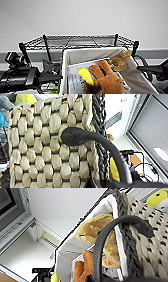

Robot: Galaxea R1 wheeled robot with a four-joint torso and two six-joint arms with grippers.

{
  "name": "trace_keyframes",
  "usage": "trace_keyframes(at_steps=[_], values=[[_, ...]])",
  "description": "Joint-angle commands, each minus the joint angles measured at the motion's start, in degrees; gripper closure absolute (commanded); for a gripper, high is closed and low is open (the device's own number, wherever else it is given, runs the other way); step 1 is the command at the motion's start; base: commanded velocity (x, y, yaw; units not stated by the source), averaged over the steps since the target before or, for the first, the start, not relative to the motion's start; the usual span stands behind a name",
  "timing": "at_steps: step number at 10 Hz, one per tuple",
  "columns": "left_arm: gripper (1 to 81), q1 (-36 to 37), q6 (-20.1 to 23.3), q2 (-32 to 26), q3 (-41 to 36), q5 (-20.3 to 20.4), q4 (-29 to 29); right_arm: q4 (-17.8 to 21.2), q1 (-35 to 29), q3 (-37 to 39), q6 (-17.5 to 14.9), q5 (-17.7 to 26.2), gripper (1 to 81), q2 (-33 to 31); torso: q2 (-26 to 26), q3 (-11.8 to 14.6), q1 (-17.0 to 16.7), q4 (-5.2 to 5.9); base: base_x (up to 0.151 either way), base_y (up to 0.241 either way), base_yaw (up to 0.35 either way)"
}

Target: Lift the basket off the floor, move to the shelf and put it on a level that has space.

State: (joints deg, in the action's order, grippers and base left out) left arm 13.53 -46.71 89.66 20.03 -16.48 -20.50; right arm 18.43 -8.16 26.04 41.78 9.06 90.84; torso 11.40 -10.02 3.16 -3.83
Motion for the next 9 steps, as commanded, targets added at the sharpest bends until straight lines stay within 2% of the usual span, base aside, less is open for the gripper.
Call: trace_keyframes(at_steps=[1,6,9], values=[[81.1,10.68,-2.75,0.7,-0.08,9.1,1.61,1.69,-11.56,-0.65,5.67,0.51,81.1,0.16,0.0,0.0,0.0,0.0,0.0,0.0,0.0],[81.1,17.52,-8.82,3.86,3.6,6.73,1.52,2.05,-22.28,1.89,12.71,4.39,81.1,1.29,0.0,0.0,0.0,0.0,0.0,0.0,0.0],[81.1,22.1,-11.55,5.45,6.95,5.68,0.99,3.8,-26.33,4.79,13.51,6.06,81.1,3.06,0.0,0.0,-0.02,0.0,0.0,0.0,0.0]])
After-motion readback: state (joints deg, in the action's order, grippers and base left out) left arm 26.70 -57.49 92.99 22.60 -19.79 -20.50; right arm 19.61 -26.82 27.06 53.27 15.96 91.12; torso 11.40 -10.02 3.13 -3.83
